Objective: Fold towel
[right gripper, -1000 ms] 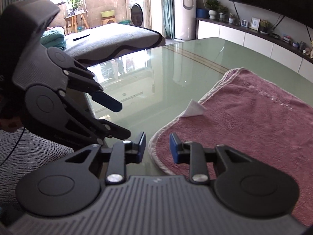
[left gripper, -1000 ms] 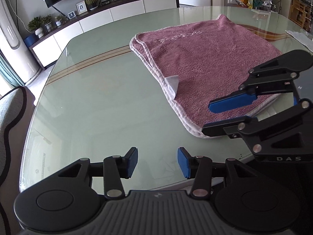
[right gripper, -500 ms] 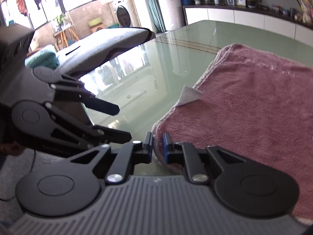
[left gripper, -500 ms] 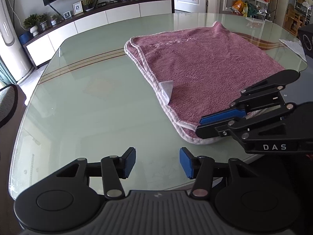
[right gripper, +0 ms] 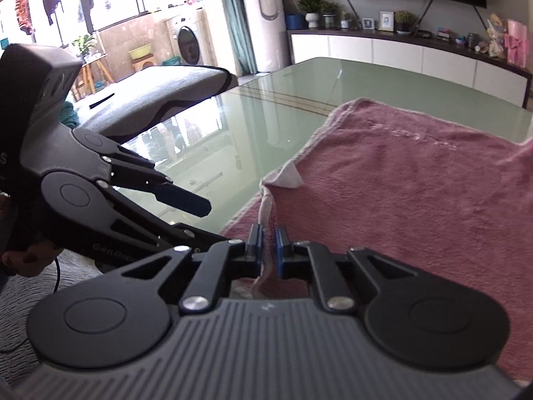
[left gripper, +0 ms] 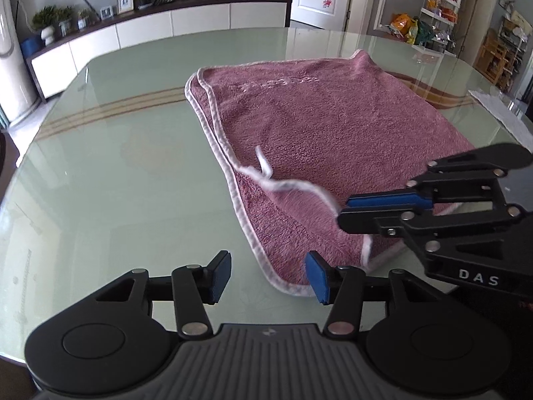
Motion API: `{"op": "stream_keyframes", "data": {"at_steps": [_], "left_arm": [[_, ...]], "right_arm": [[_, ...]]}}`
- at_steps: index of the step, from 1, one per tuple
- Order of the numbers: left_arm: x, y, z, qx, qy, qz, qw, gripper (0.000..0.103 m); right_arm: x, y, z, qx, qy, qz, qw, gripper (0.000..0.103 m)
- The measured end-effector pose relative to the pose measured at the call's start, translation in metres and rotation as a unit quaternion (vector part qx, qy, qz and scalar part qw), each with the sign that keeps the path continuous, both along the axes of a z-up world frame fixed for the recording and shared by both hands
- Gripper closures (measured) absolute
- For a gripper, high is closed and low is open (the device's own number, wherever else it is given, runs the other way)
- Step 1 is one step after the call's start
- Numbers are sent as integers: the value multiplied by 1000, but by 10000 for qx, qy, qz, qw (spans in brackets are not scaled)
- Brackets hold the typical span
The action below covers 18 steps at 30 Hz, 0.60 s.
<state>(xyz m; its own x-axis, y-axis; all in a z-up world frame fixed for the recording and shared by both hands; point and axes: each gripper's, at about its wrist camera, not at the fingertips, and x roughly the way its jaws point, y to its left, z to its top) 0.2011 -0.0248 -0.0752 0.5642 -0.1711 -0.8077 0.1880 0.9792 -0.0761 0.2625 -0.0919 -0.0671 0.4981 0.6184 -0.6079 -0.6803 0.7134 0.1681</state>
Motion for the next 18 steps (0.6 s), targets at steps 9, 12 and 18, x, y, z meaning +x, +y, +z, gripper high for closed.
{"op": "stream_keyframes", "data": {"at_steps": [9, 12, 18], "left_arm": [[7, -24, -1, 90, 2, -232, 9997, 77], [9, -27, 0, 39, 40, -260, 9996, 84], [14, -24, 0, -117, 137, -200, 9996, 92]], "right_arm": [[11, -18, -8, 215, 343, -255, 9989, 94], [15, -16, -13, 222, 508, -292, 9980, 82], [15, -16, -15, 367, 630, -359, 9967, 85]]}}
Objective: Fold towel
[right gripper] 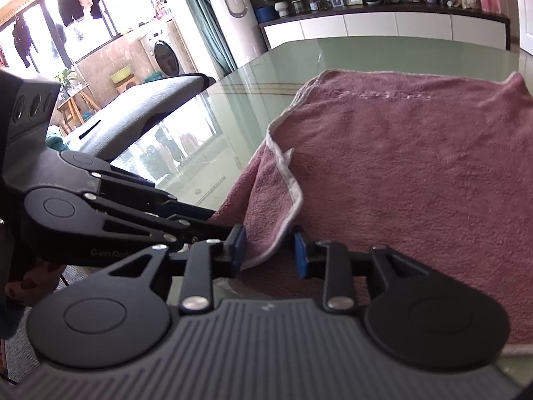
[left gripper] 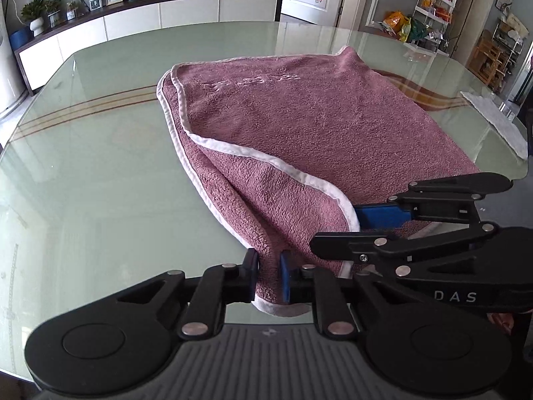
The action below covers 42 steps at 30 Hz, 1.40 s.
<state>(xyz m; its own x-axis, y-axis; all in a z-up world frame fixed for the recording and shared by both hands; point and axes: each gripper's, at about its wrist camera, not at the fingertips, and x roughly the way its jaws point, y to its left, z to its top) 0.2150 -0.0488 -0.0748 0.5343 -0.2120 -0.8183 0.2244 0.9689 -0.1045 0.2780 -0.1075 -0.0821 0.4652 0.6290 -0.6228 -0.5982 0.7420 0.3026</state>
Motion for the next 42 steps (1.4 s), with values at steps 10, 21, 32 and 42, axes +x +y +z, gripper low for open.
{"op": "stream_keyframes", "data": {"at_steps": [10, 21, 32, 42], "left_arm": [[6, 6, 4, 137, 236, 67, 9996, 95], [14, 53, 9, 651, 381, 702, 9947, 95], [17, 46, 11, 1153, 471, 874, 9884, 95], [16, 43, 8, 1385, 464, 913, 9851, 94]], "right_arm": [[3, -43, 35, 122, -741, -523, 9958, 100], [13, -213, 71, -238, -1142, -2891, 9502, 100], [-30, -313, 38, -855, -817, -4082, 9052, 100], [-55, -352, 10, -1266, -453, -4905, 8610, 99]]}}
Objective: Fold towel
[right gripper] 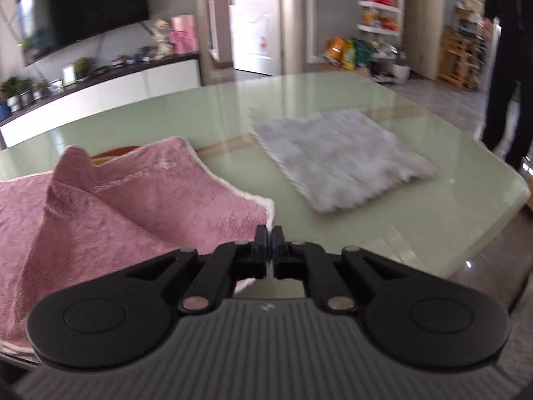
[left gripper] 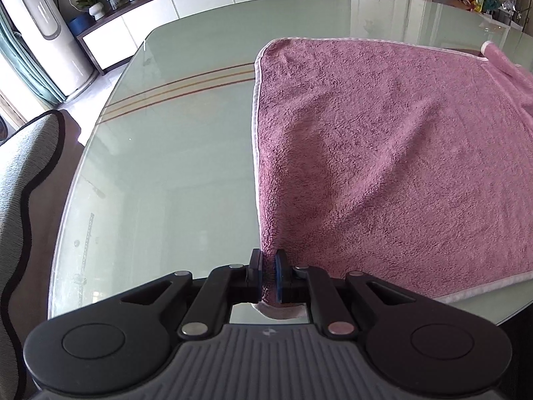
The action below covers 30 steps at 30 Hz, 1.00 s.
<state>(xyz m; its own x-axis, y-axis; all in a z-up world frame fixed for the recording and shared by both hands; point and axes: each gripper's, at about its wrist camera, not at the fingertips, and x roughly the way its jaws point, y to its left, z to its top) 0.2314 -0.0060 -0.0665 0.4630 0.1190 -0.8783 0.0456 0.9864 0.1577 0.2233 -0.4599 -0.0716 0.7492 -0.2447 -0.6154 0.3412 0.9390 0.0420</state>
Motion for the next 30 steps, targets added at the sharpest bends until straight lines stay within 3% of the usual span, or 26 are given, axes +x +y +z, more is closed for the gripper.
{"op": "stream_keyframes", "data": {"at_steps": [6, 12, 14, 16, 20, 22, 26, 30], "left_arm": [[-2, -1, 0, 6, 46, 92, 9999, 93], [-12, 0, 3, -18, 90, 258, 9996, 90], [-14, 0, 3, 13, 106, 278, 9996, 88], [-15, 1, 4, 23, 143, 302, 9994, 86], [-17, 3, 9, 78, 218, 336, 9992, 79], [-17, 7, 15, 177, 185, 370, 9990, 76], [-8, 14, 39, 321, -193, 372, 9986, 68], [17, 11, 56, 338, -548, 199, 9977, 66]], "right_arm": [[1, -6, -26, -106, 468, -191, 9987, 99], [0, -12, -39, -46, 579, -312, 9978, 96], [4, -14, -38, -91, 631, -297, 9975, 92], [6, -15, -35, -162, 678, -287, 9972, 72], [4, -19, -15, -249, 458, -263, 9983, 69], [5, -21, -2, -181, 244, -161, 9994, 69], [25, -15, 24, -131, -77, 548, 9984, 69], [61, 6, 39, -330, -120, 1489, 9882, 70]]}}
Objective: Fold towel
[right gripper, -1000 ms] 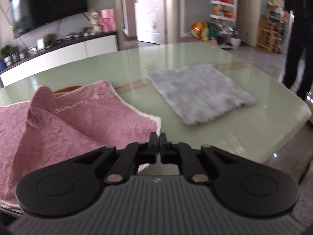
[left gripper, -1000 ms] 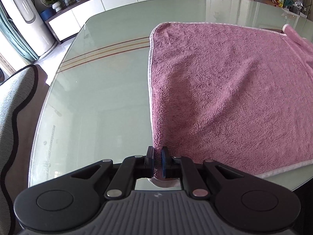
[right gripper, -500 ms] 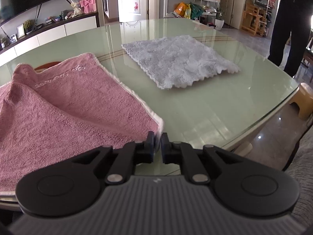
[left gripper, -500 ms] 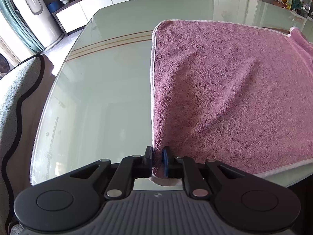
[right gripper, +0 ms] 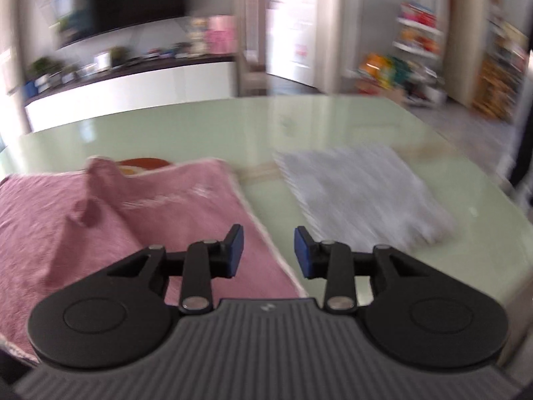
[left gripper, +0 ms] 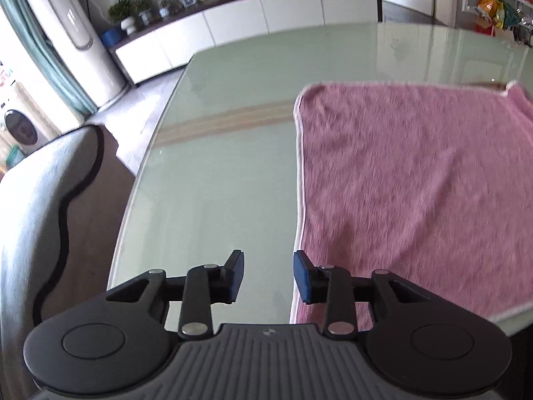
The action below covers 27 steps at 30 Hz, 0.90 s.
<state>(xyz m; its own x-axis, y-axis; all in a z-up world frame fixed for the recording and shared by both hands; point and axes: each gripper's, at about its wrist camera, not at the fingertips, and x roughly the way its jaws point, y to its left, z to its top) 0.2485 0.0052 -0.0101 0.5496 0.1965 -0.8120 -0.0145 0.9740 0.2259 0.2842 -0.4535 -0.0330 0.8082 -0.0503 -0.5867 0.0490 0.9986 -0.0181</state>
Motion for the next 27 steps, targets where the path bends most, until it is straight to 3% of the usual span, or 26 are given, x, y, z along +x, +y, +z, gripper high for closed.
{"op": "stream_keyframes", "data": {"at_steps": [5, 11, 19, 27], "left_arm": [[40, -23, -1, -41, -149, -457, 9988, 62], [95, -50, -20, 11, -98, -1030, 9946, 55], [167, -74, -47, -105, 43, -1456, 9893, 55], [196, -92, -64, -92, 208, -1665, 9858, 55]], "right_arm": [[49, 29, -4, -133, 194, 930, 9954, 71], [99, 44, -12, -110, 491, 1464, 9879, 71], [165, 60, -29, -305, 897, 1776, 9795, 71], [191, 74, -51, -532, 1324, 2027, 9688, 70]]}}
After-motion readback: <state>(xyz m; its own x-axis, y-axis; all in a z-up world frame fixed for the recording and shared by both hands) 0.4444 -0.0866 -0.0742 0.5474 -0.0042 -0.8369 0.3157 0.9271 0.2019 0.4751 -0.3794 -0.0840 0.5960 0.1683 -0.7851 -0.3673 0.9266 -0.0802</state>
